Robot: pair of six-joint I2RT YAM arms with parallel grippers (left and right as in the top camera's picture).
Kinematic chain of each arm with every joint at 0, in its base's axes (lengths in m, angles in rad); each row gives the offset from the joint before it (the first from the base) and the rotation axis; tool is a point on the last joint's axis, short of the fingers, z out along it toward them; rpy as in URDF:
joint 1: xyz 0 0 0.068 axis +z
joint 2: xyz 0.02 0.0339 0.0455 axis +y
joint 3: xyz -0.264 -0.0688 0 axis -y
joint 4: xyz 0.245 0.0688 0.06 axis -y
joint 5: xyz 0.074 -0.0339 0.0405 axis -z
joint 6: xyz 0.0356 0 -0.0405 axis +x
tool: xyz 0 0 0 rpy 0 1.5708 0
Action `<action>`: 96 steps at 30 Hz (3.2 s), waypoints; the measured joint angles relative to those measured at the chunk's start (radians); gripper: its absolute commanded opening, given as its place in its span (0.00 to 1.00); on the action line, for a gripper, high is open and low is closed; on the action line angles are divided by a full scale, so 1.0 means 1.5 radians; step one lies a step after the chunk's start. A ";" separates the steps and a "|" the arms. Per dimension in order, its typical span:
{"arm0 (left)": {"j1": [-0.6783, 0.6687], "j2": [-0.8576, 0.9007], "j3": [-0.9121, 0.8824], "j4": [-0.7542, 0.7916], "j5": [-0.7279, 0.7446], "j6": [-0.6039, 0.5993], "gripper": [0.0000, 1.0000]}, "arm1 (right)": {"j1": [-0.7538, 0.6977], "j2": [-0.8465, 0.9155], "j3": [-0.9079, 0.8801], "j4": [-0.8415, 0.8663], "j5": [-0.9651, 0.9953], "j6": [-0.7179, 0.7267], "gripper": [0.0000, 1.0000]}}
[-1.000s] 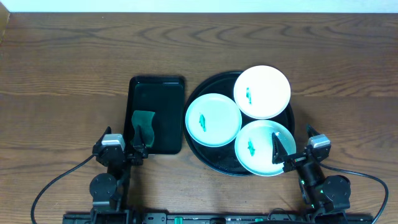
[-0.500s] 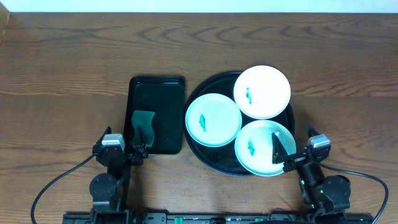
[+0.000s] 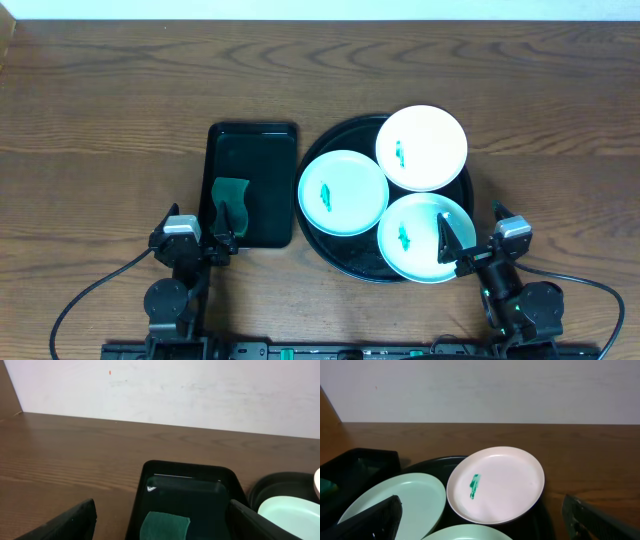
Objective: Clean dirty plates on tray and stack at the side
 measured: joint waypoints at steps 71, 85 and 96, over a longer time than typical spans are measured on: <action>0.000 0.000 0.000 0.000 0.000 0.000 0.82 | 0.000 0.000 0.000 0.001 0.001 0.000 0.99; 0.000 0.001 0.000 0.000 0.000 0.000 0.82 | 0.000 0.003 0.047 -0.096 -0.010 0.031 0.99; 0.000 0.002 0.000 0.006 0.000 0.000 0.83 | 0.000 0.108 0.343 -0.352 0.002 0.033 0.99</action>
